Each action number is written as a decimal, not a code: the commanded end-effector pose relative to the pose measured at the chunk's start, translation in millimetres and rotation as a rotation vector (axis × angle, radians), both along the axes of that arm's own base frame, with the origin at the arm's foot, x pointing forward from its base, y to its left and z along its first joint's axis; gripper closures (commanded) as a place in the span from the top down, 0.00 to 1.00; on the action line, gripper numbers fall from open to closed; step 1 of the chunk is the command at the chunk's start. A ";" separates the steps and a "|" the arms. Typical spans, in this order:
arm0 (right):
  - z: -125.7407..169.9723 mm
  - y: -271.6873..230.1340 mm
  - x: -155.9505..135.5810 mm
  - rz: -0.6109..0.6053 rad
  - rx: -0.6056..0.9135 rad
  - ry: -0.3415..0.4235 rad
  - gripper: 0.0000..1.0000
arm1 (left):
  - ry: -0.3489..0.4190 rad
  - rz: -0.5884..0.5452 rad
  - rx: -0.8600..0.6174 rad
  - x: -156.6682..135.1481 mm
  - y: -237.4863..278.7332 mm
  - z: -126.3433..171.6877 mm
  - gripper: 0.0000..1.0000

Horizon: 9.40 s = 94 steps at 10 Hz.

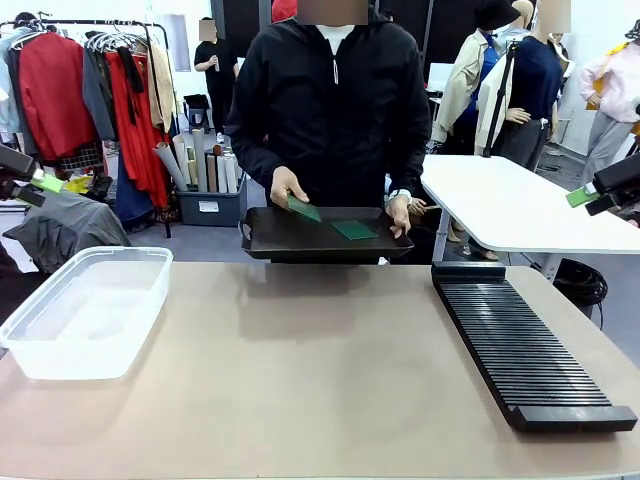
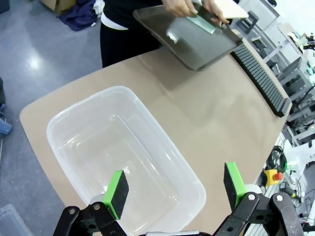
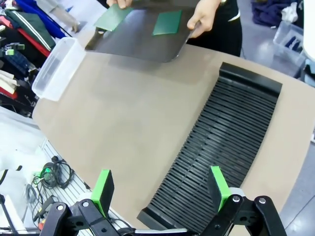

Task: Sort PCBs into racks and boxes based on the side picked up.
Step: Pick up the Blank PCB handed by the Human, then if the short side of the Blank PCB is picked up, insert it into the PCB Rack ; if the long side is picked up, place it in the Organizing box.

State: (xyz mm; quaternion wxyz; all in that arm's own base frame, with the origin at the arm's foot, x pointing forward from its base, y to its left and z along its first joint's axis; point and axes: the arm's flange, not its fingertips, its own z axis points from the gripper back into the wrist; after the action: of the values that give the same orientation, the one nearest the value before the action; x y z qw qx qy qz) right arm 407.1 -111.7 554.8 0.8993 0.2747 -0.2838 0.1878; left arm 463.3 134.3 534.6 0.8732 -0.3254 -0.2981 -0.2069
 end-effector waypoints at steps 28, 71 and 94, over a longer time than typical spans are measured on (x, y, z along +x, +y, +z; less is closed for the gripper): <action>7.7 0.4 -4.2 -0.001 -0.003 -0.018 1.00 | 0.424 -0.138 -0.357 -15.9 -118.1 -58.2 1.00; 7.7 0.4 -4.2 -0.001 -0.003 -0.018 1.00 | 0.307 -0.183 -0.763 46.1 -386.5 -185.5 0.00; 7.7 0.4 -4.2 -0.001 -0.003 -0.018 1.00 | 0.326 -0.189 -0.725 44.5 -385.4 -185.6 0.00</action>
State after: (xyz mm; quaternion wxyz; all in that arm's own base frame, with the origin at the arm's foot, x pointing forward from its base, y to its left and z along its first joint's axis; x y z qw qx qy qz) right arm 403.2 -111.5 561.6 0.8982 0.2701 -0.2904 0.1896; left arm 507.7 -251.2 348.7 0.7155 -0.6660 -0.1779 -0.1134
